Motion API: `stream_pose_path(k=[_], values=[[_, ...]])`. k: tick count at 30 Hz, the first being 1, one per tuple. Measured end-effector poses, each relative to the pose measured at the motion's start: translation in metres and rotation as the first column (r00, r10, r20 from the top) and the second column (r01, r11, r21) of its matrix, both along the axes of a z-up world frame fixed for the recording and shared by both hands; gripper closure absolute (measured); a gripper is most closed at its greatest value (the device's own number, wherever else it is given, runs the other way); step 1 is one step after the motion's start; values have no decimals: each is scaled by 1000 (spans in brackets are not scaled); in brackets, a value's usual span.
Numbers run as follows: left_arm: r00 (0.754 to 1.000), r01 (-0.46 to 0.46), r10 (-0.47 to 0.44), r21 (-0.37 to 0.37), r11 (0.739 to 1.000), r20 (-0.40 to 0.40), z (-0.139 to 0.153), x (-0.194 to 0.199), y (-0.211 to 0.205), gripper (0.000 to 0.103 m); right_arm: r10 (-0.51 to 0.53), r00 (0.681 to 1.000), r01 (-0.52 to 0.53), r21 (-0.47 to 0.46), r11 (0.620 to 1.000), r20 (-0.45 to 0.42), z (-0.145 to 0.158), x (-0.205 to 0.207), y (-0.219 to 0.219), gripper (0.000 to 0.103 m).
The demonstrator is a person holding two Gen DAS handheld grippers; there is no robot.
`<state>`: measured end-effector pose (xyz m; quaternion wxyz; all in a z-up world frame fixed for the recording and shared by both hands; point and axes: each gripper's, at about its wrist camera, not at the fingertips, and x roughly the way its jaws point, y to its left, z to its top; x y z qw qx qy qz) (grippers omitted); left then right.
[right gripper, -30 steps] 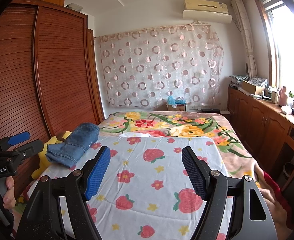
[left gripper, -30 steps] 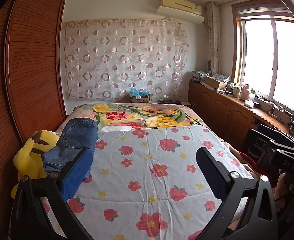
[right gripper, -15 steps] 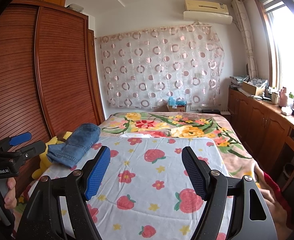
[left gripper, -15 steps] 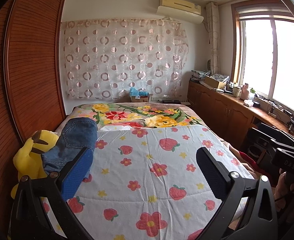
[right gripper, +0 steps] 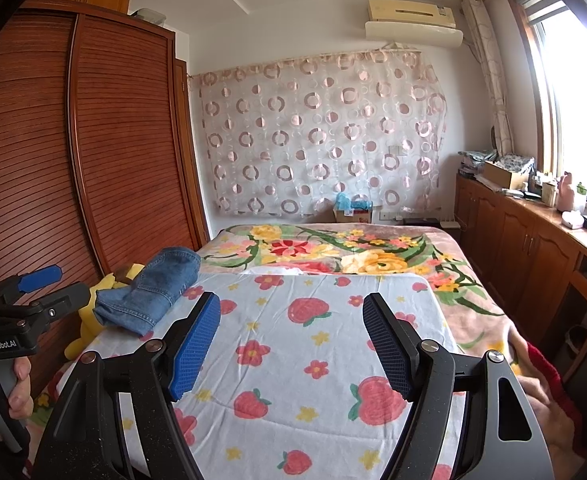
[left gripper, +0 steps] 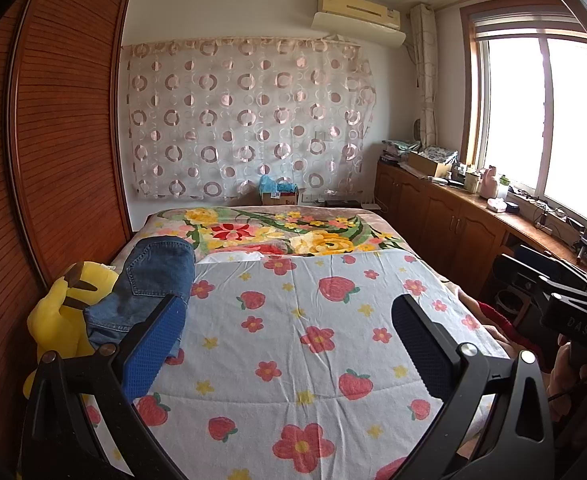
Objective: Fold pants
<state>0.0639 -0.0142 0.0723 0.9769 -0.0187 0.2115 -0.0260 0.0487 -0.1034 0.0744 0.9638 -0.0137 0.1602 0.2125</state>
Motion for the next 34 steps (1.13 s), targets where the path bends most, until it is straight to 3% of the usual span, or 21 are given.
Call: stream_pose_path(k=[34], values=[[1000,5,-5,2,1000,10,0,-2,0,0,1,1000,-1,-3,1000,8,1,0,-4,27]])
